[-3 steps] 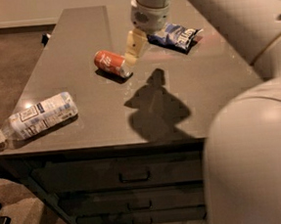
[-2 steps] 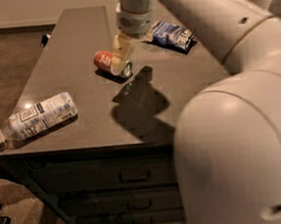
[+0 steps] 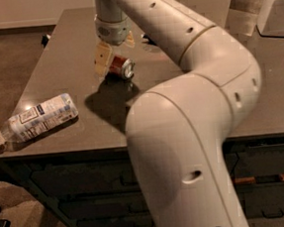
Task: Place coke can upright
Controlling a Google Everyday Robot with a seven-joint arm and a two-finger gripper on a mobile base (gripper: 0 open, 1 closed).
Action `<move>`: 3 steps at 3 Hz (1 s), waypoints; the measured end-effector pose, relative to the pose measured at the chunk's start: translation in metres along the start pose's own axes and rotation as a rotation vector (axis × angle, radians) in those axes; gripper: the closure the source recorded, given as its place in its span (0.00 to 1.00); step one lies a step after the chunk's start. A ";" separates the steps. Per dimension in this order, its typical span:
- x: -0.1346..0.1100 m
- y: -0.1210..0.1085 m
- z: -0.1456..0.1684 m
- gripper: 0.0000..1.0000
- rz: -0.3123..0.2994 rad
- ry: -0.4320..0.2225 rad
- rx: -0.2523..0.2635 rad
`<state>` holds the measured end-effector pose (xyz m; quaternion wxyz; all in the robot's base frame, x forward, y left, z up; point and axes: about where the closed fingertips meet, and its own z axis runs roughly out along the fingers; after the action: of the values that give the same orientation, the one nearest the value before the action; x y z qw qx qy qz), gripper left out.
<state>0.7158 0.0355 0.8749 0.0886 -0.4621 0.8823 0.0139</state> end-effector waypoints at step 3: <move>-0.050 -0.004 0.027 0.54 -0.052 -0.024 -0.015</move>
Offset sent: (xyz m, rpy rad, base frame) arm 0.0234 0.0285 -0.0153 -0.0599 0.1383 0.0473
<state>0.7511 0.0770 0.8574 0.0961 -0.4854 0.8687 0.0236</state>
